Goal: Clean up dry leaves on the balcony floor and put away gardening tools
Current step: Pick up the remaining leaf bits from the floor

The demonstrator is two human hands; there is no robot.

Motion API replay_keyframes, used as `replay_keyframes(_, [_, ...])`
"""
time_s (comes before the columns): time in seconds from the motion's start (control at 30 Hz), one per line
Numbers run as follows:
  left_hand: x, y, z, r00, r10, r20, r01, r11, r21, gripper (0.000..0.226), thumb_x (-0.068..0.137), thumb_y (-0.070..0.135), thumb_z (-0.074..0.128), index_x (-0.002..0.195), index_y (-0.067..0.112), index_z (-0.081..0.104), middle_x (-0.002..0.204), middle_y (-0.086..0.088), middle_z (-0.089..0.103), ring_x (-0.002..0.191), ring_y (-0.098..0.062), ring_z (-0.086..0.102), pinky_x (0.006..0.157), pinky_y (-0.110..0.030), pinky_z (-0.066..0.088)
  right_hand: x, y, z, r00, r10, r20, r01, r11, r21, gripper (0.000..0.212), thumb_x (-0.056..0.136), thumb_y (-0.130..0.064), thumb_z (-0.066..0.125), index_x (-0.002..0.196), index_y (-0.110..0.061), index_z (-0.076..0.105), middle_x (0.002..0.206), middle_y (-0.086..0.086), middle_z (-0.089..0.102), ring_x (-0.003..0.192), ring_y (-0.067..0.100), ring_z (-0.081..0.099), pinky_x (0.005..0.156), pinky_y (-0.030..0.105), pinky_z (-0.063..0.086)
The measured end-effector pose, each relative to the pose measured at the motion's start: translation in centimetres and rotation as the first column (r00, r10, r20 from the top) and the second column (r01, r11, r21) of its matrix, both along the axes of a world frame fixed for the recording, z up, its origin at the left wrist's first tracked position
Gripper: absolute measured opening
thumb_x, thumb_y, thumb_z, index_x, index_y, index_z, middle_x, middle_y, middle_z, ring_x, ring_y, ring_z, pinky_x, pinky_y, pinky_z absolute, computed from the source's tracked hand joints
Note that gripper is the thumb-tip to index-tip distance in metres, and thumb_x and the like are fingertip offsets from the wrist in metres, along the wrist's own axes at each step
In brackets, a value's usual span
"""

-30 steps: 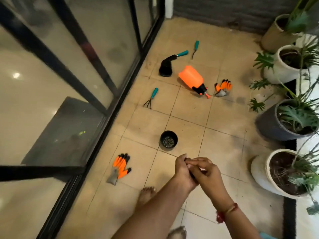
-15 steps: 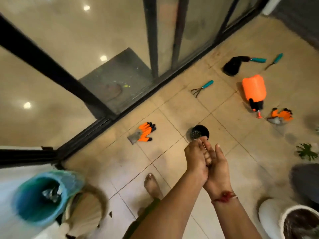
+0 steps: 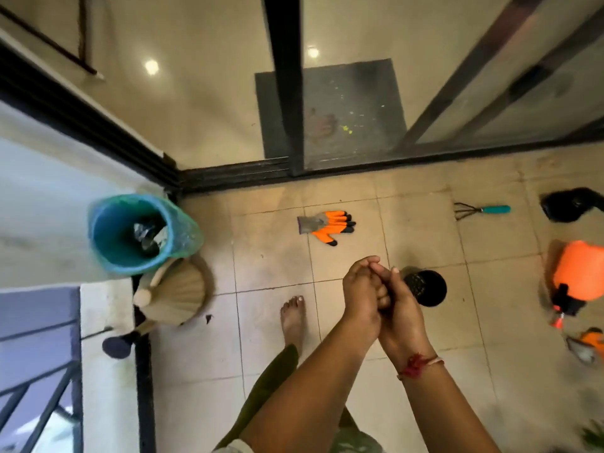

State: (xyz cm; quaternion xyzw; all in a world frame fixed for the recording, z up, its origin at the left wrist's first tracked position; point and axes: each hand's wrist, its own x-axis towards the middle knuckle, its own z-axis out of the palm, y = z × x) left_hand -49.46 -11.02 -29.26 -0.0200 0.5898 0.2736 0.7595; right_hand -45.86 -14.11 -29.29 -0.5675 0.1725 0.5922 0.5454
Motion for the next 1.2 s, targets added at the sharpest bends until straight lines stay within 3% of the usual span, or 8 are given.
replay_keyframes(0.13, [-4.5,-0.2,-1.4,0.941,0.313,0.129,-0.299,0.947,-0.113,0.023,0.095,0.010,0.033,0.084,0.016,0.053,0.041,0.005,0.024,0.032,-0.007,0.016,0.036,-0.019,0.011,-3.7,1.0,-0.2,0.982,0.189,0.008,-0.189,0.981,0.029,0.037,0.100,-0.025,0.038,0.085,-0.003,0.064,0.064,0.002,0.063,0.067,0.010,0.062,0.064,0.019,0.053])
replay_keyframes(0.43, [-17.7,-5.4,-7.6,0.559,0.815,0.153,-0.782,0.579,-0.230,0.027,0.098,0.009,0.033,0.079,0.021,0.048,0.036,0.007,0.020,0.025,-0.005,0.018,0.028,-0.015,0.010,-11.3,-0.5,-7.6,0.747,0.664,0.026,-0.660,0.746,-0.089,0.023,0.097,-0.023,0.047,0.097,-0.008,0.064,0.096,0.006,0.067,0.093,0.017,0.063,0.084,0.027,0.048])
replay_keyframes(0.53, [-22.0,-7.5,-11.6,0.496,0.864,0.088,-0.839,0.503,-0.208,0.029,0.097,0.009,0.031,0.076,0.021,0.046,0.036,0.007,0.019,0.025,-0.005,0.017,0.028,-0.016,0.009,-14.7,-1.4,-12.0,0.554,0.823,0.126,-0.811,0.567,-0.145,0.013,0.094,-0.010,0.053,0.091,-0.007,0.065,0.088,0.006,0.066,0.086,0.018,0.063,0.082,0.027,0.050])
replay_keyframes(0.63, [-26.2,-9.9,-16.7,0.477,0.878,0.023,-0.864,0.474,-0.169,0.026,0.098,0.009,0.032,0.079,0.020,0.046,0.037,0.007,0.019,0.027,-0.006,0.017,0.029,-0.015,0.010,-18.6,-2.1,-18.1,0.185,0.923,0.339,-0.936,0.270,-0.225,0.015,0.088,-0.002,0.059,0.081,-0.011,0.068,0.080,0.005,0.066,0.079,0.018,0.060,0.077,0.029,0.050])
replay_keyframes(0.73, [-30.9,-12.7,-23.4,0.468,0.882,-0.055,-0.877,0.456,-0.152,0.025,0.097,0.010,0.033,0.077,0.021,0.044,0.038,0.008,0.019,0.029,-0.006,0.016,0.028,-0.016,0.011,-23.6,-3.0,-26.5,-0.363,0.727,0.583,-0.910,-0.140,-0.391,0.014,0.085,-0.003,0.060,0.089,-0.007,0.073,0.094,0.008,0.072,0.088,0.018,0.064,0.082,0.021,0.045])
replay_keyframes(0.87, [-36.5,-16.1,-32.4,0.472,0.868,-0.156,-0.877,0.444,-0.184,0.029,0.097,0.014,0.036,0.070,0.023,0.040,0.036,0.008,0.018,0.026,-0.006,0.015,0.030,-0.013,0.009,-30.8,-3.0,-38.4,-0.698,0.308,0.646,-0.701,-0.480,-0.528,0.032,0.090,-0.004,0.049,0.119,-0.005,0.062,0.121,0.014,0.060,0.110,0.028,0.058,0.095,0.029,0.044])
replay_keyframes(1.0, [-40.4,-19.0,-38.6,0.433,0.871,-0.231,-0.900,0.406,-0.155,0.024,0.097,0.009,0.032,0.080,0.020,0.045,0.038,0.008,0.018,0.028,-0.006,0.016,0.032,-0.018,0.007,-37.1,-3.3,-48.2,-0.799,-0.074,0.597,-0.453,-0.580,-0.677,0.047,0.095,-0.010,0.043,0.141,-0.003,0.034,0.147,0.014,0.032,0.133,0.028,0.037,0.108,0.033,0.034])
replay_keyframes(1.2, [-41.9,-22.2,-43.3,0.393,0.884,-0.254,-0.916,0.351,-0.195,0.024,0.097,0.009,0.033,0.079,0.019,0.045,0.039,0.007,0.017,0.029,-0.007,0.016,0.032,-0.018,0.008,-40.1,-4.3,-54.1,-0.720,-0.476,0.505,-0.297,-0.446,-0.844,0.063,0.085,0.000,0.010,0.148,-0.001,0.012,0.156,0.020,0.010,0.143,0.034,0.013,0.118,0.038,0.016])
